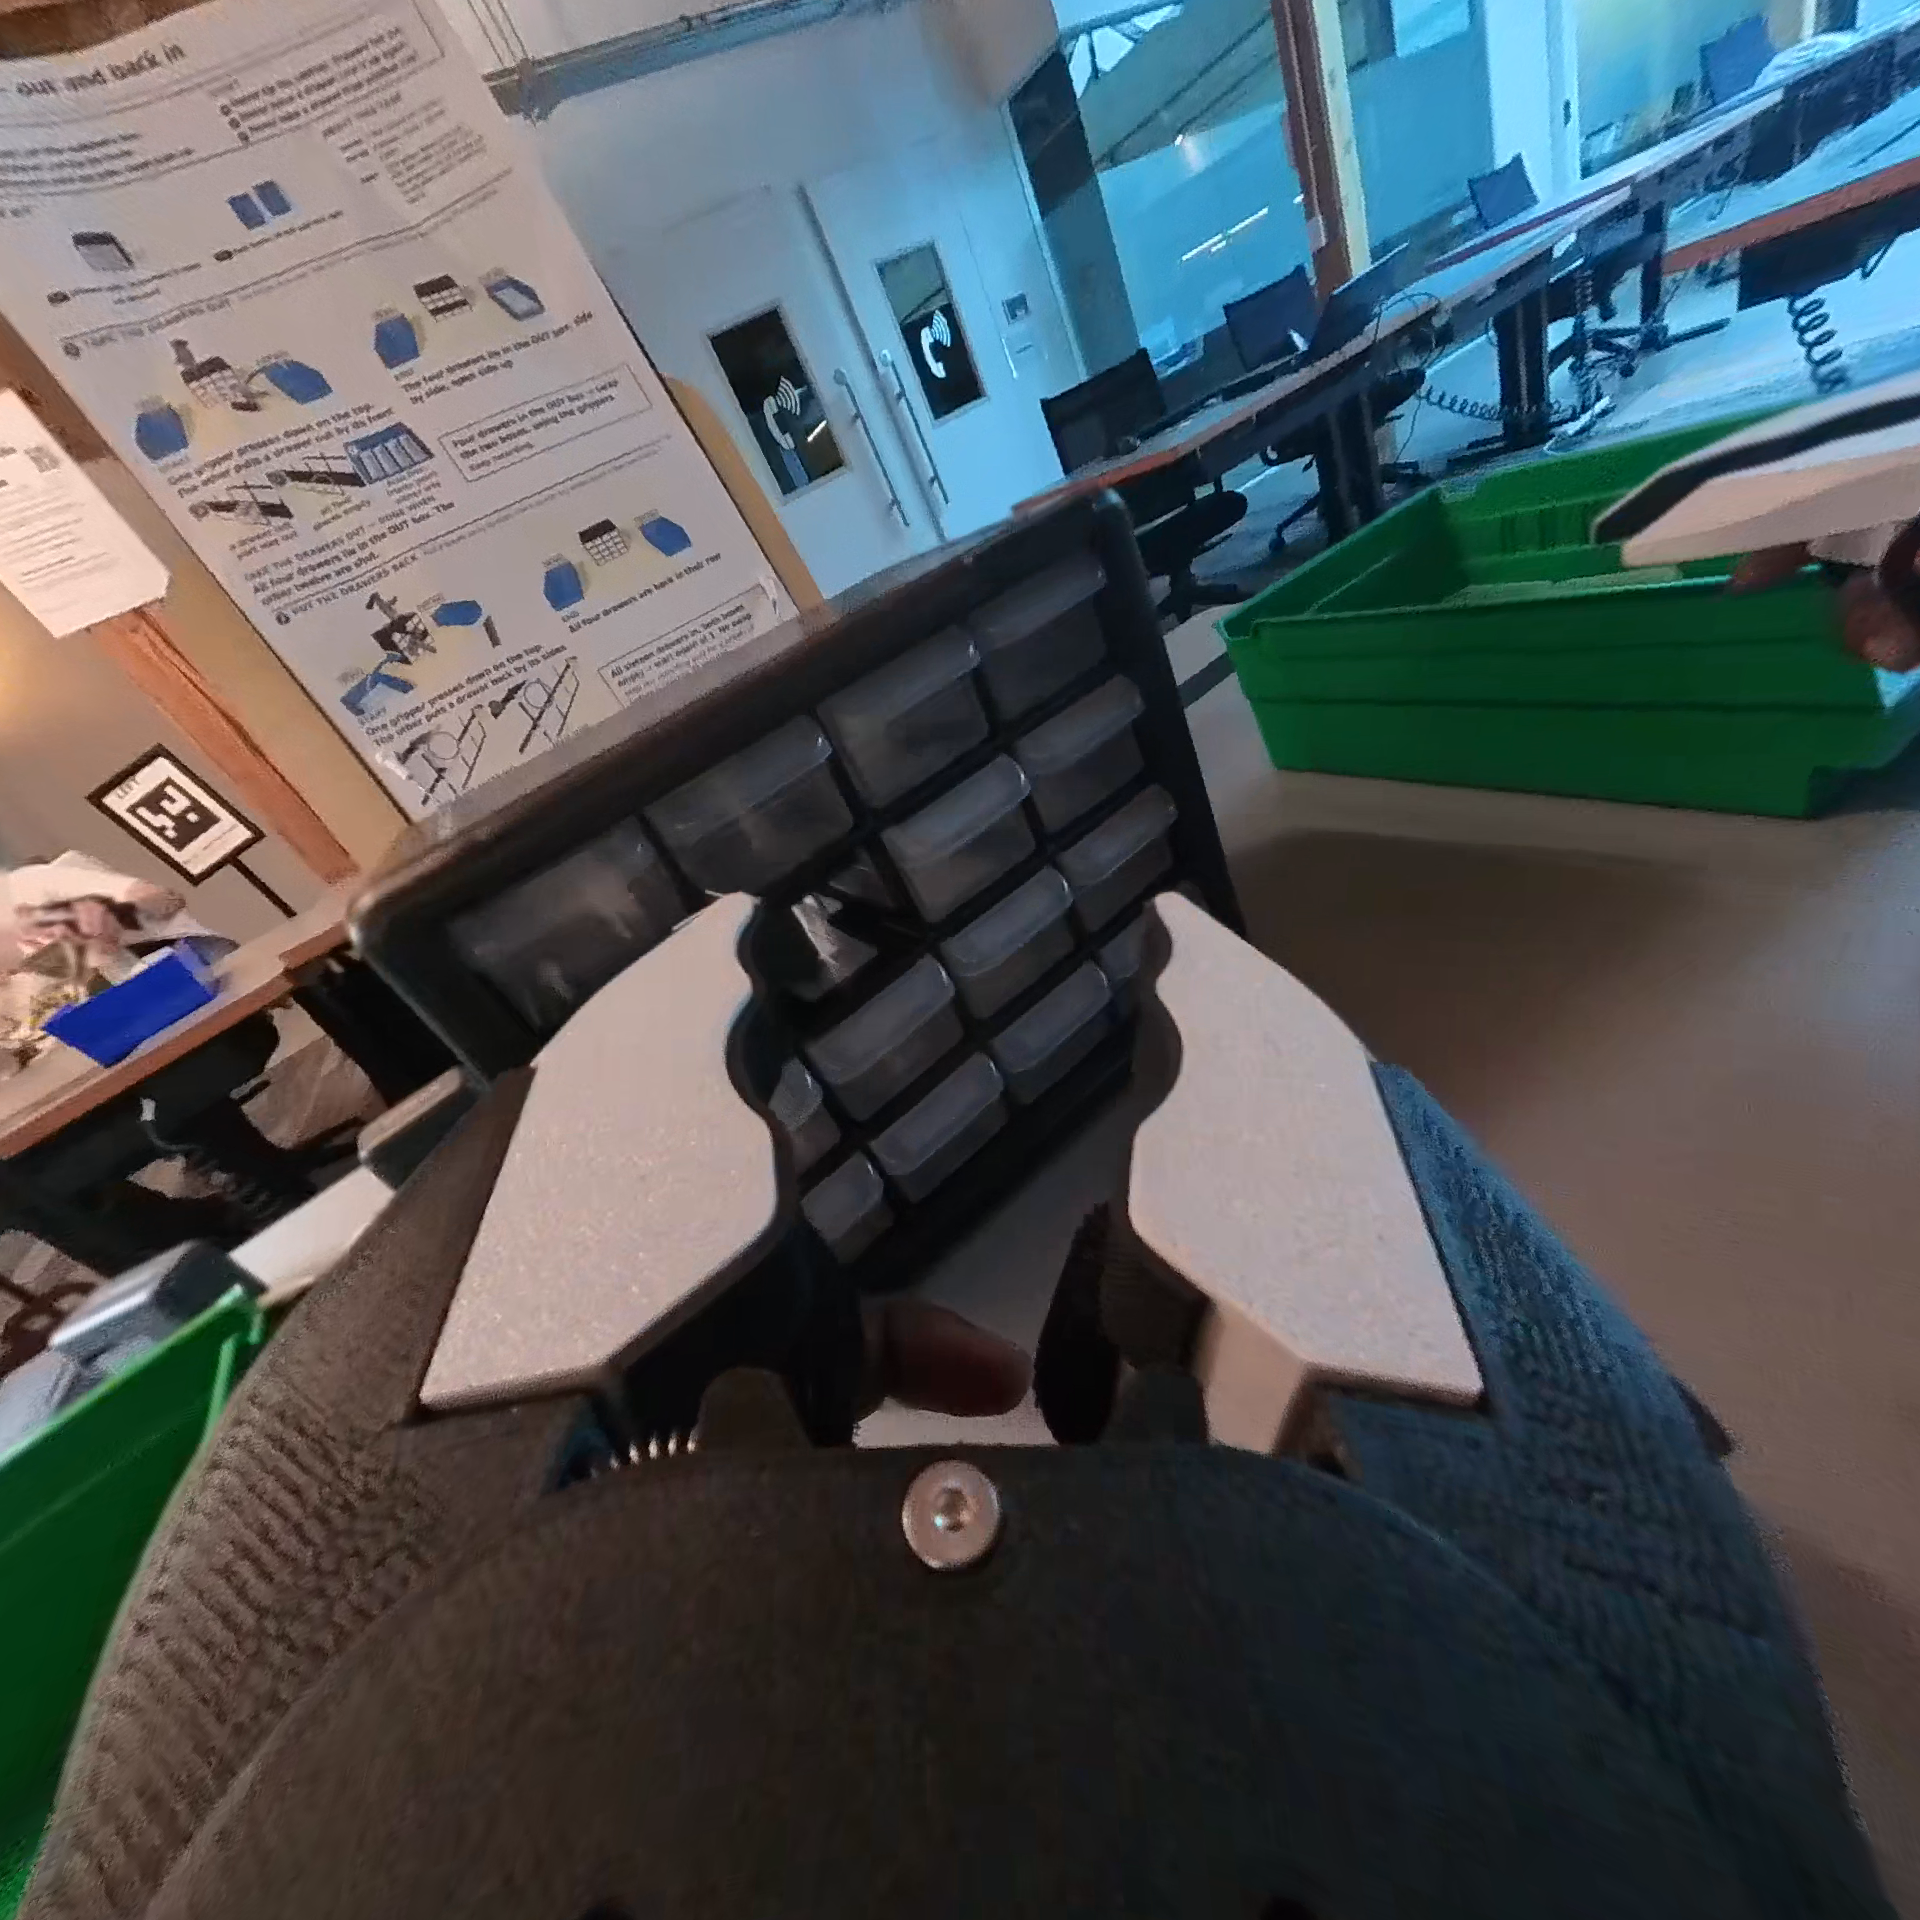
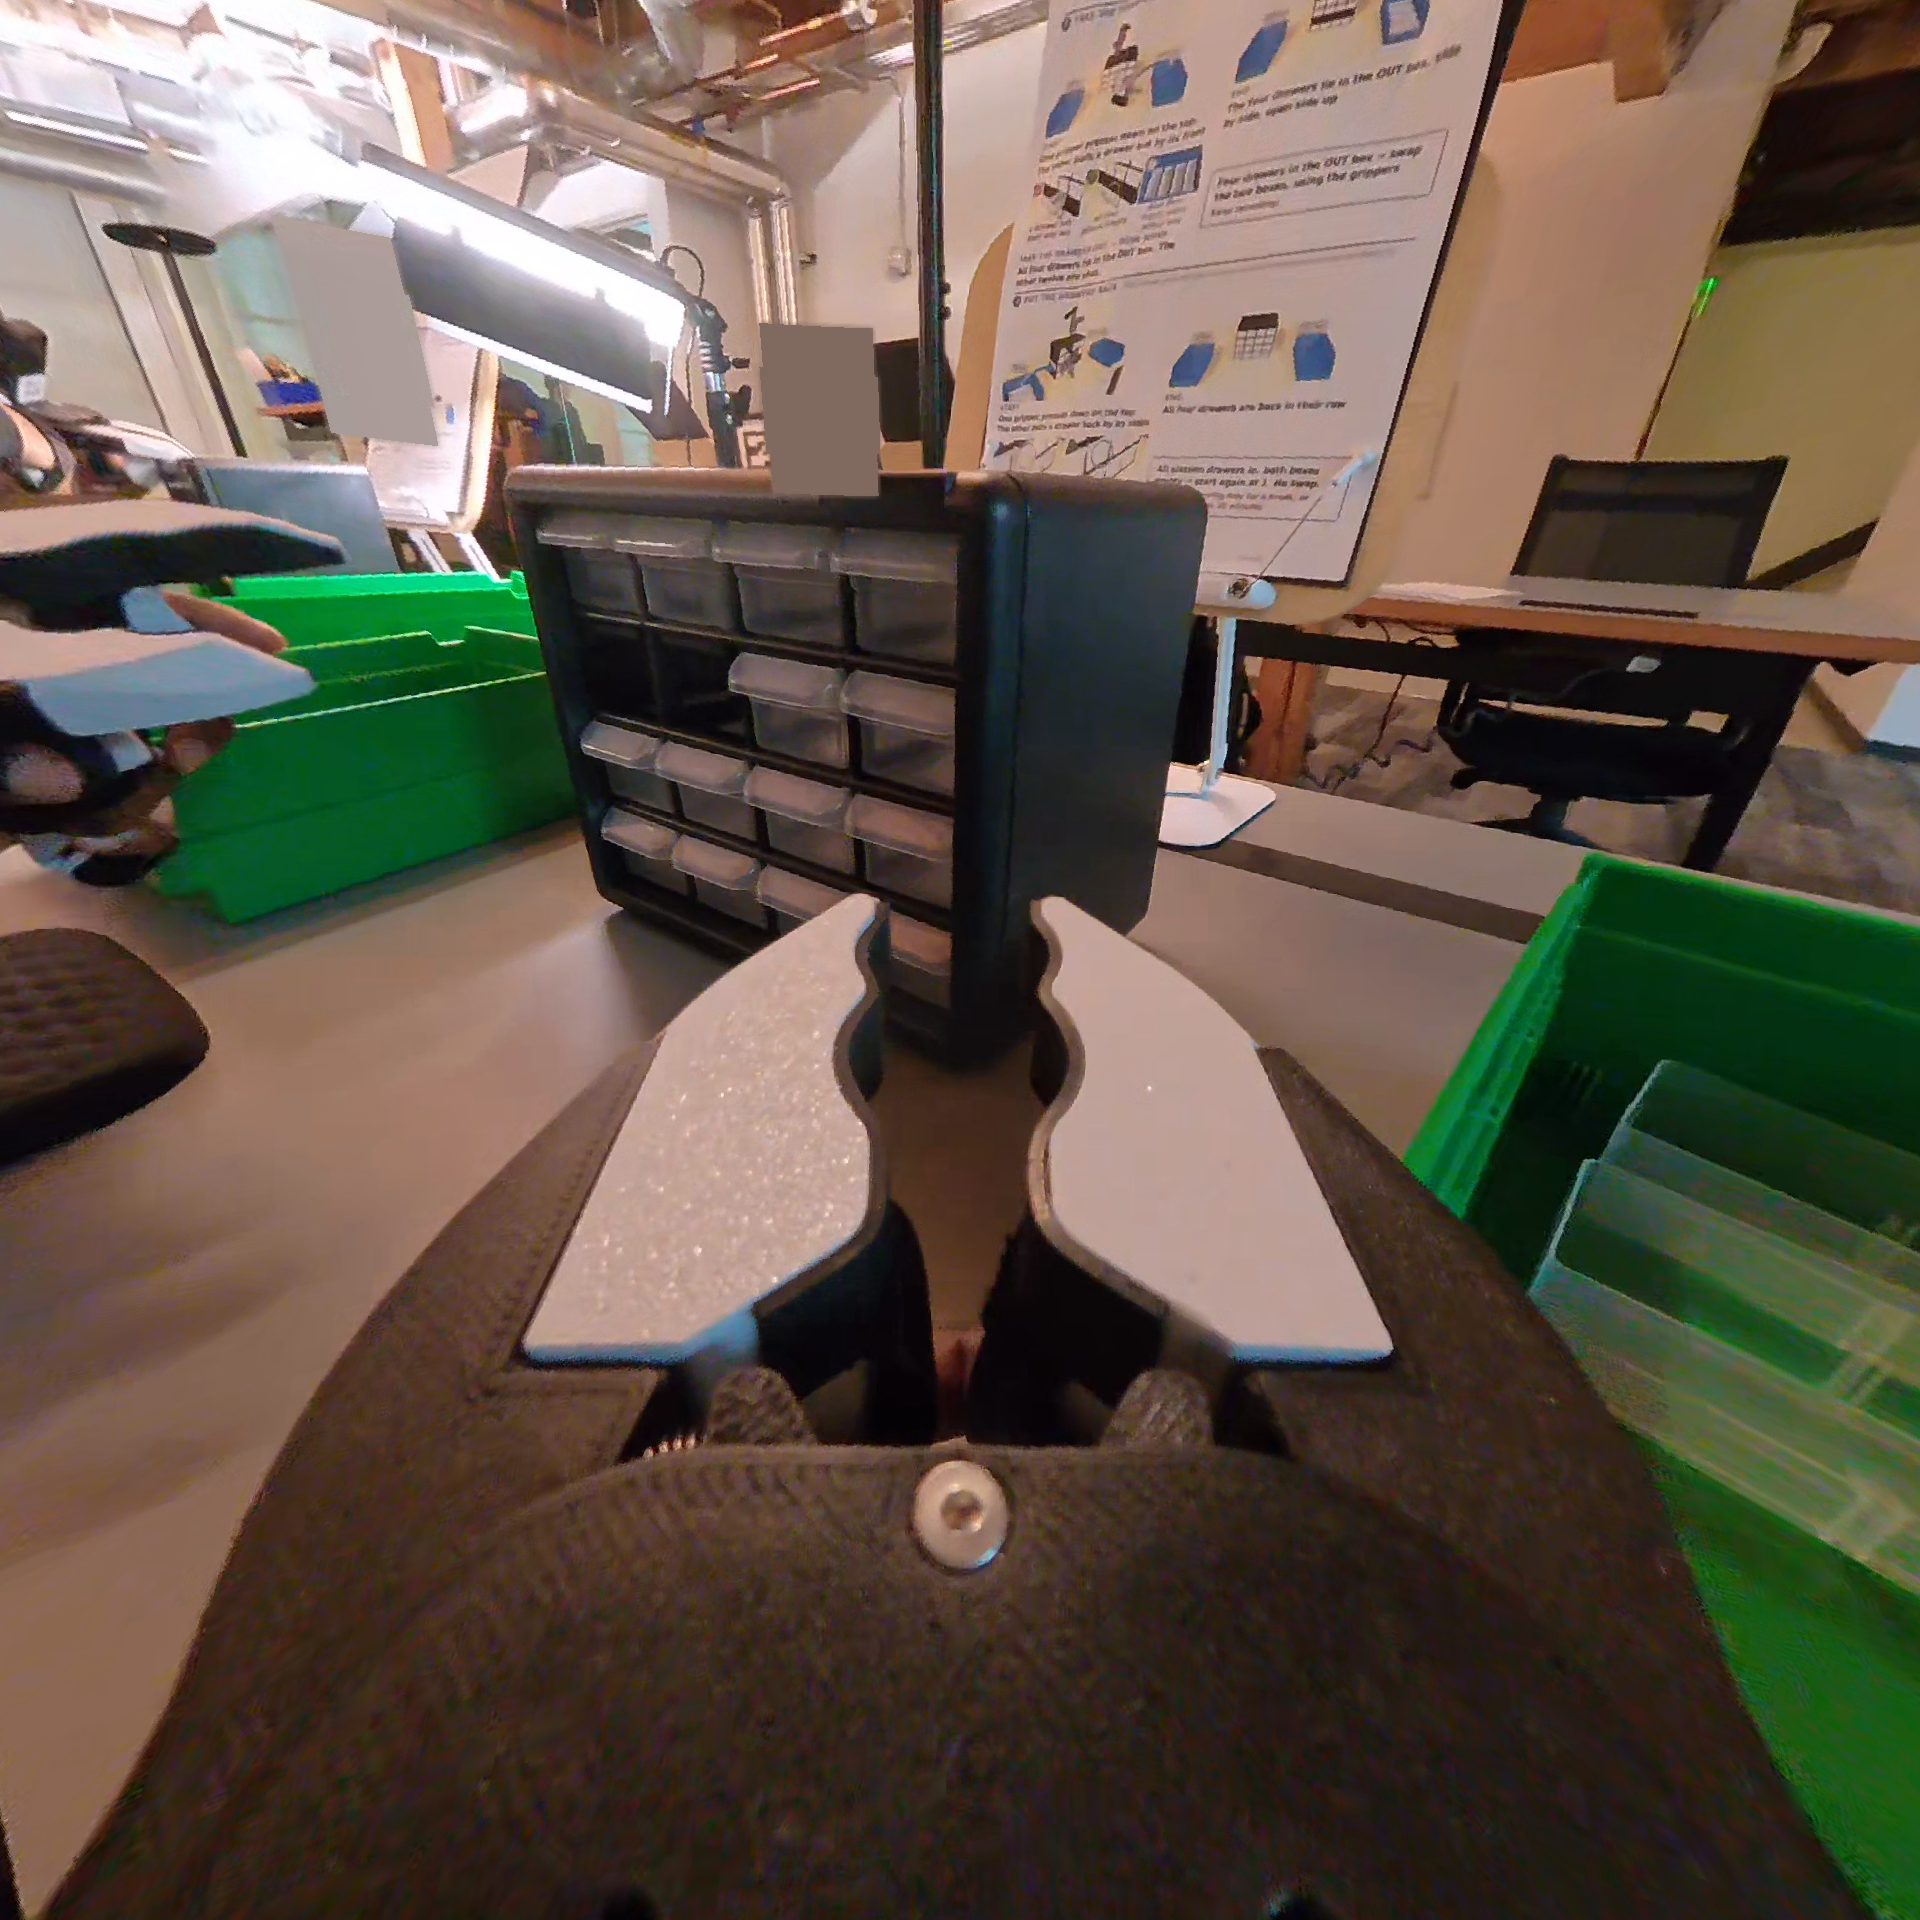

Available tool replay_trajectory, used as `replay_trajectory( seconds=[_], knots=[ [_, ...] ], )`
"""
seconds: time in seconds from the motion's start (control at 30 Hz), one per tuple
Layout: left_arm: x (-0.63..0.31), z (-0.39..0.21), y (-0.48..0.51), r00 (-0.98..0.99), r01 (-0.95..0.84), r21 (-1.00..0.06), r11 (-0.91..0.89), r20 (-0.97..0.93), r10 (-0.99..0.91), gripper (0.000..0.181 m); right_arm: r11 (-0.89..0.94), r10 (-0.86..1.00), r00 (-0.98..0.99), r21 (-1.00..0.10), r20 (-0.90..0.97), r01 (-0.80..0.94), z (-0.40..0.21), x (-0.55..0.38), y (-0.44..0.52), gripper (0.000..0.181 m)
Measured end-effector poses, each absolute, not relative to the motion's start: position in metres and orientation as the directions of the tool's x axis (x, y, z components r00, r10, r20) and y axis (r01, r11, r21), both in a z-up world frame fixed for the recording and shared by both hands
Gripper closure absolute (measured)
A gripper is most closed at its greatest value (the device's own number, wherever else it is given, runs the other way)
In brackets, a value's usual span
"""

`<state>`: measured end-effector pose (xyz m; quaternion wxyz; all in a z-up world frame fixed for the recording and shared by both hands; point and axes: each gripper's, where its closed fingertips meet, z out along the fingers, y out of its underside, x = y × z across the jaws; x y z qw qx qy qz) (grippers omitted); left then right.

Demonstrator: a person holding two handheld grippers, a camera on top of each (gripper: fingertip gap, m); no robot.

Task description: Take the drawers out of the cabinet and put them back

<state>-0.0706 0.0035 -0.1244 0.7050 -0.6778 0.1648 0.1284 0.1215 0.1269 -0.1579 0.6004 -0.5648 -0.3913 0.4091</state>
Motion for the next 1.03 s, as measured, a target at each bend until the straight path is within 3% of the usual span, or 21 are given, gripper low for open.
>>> replay_trajectory(
  seconds=[0.17,0.33,0.5,0.63,0.8,0.93,1.03],
  knots=[
    [-0.065,-0.117,0.035,0.850,-0.523,-0.851,0.052,-0.525,-0.046,0.118,-0.007,0.940,0.339,-0.998,-0.028,-0.063,-0.162,0.120,0.127,0.157],
    [-0.062,-0.135,0.076,0.572,-0.820,-0.572,0.002,-0.820,-0.009,0.128,-0.002,0.942,0.336,-0.999,-0.017,-0.045,-0.165,0.118,0.125,0.157],
    [-0.068,-0.149,0.112,0.366,-0.929,-0.365,-0.057,-0.931,-0.012,0.135,-0.024,0.944,0.328,-0.997,-0.047,-0.073,-0.165,0.121,0.123,0.157],
    [-0.072,-0.148,0.129,0.362,-0.931,-0.362,-0.043,-0.932,0.010,0.139,-0.098,0.953,0.283,-0.994,-0.108,-0.051,-0.159,0.113,0.117,0.163],
    [-0.069,-0.145,0.130,0.362,-0.932,-0.363,-0.005,-0.930,0.066,0.142,-0.165,0.972,0.167,-0.986,-0.167,-0.029,-0.108,0.082,0.106,0.173],
    [-0.059,-0.111,0.112,0.356,-0.932,-0.343,0.112,-0.925,0.131,0.145,-0.010,0.973,0.229,-0.995,0.013,0.102,-0.106,0.046,0.111,0.164],
    [-0.069,-0.067,0.102,0.467,-0.881,-0.452,0.144,-0.878,0.102,0.151,0.150,0.942,0.281,-0.978,0.185,0.142,-0.122,0.015,0.109,0.160]
  ],
)
